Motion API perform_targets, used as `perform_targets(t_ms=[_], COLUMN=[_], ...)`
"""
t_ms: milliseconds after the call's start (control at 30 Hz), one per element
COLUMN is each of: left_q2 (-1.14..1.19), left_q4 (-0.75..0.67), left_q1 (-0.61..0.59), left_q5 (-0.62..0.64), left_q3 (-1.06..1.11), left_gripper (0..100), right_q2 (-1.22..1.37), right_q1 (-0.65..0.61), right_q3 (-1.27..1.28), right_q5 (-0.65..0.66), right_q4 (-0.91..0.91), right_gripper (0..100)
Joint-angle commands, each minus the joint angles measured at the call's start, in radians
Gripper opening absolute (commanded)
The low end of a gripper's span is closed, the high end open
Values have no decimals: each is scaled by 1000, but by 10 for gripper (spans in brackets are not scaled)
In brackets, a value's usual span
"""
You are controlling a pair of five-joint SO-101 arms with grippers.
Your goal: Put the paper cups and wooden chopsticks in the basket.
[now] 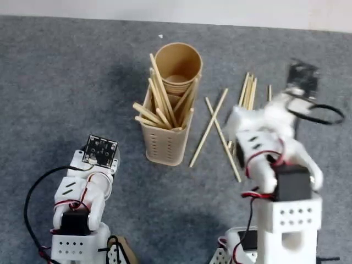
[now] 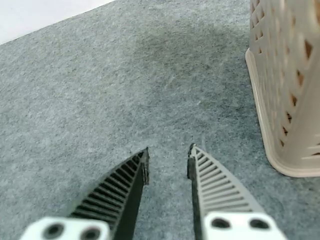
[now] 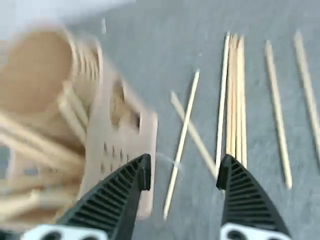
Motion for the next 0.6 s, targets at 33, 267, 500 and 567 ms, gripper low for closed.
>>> perform_targets(t_ms=[33, 267, 500, 567], left_q2=[-2, -2, -2, -2], left_q4=[-18, -18, -17, -17], left_q1=[15, 15, 15, 15], left_q5=[-11, -11, -11, -11], left_q3=[18, 18, 18, 18], left_gripper=[160, 161, 161, 161], right_q2=[-85, 35, 516, 621], right_q1=[251, 378, 306, 289], right_q3=[18, 160, 44, -18], right_q5=[104, 411, 520, 523], right_q4=[-153, -357, -366, -366], right_gripper=[221, 217, 217, 217])
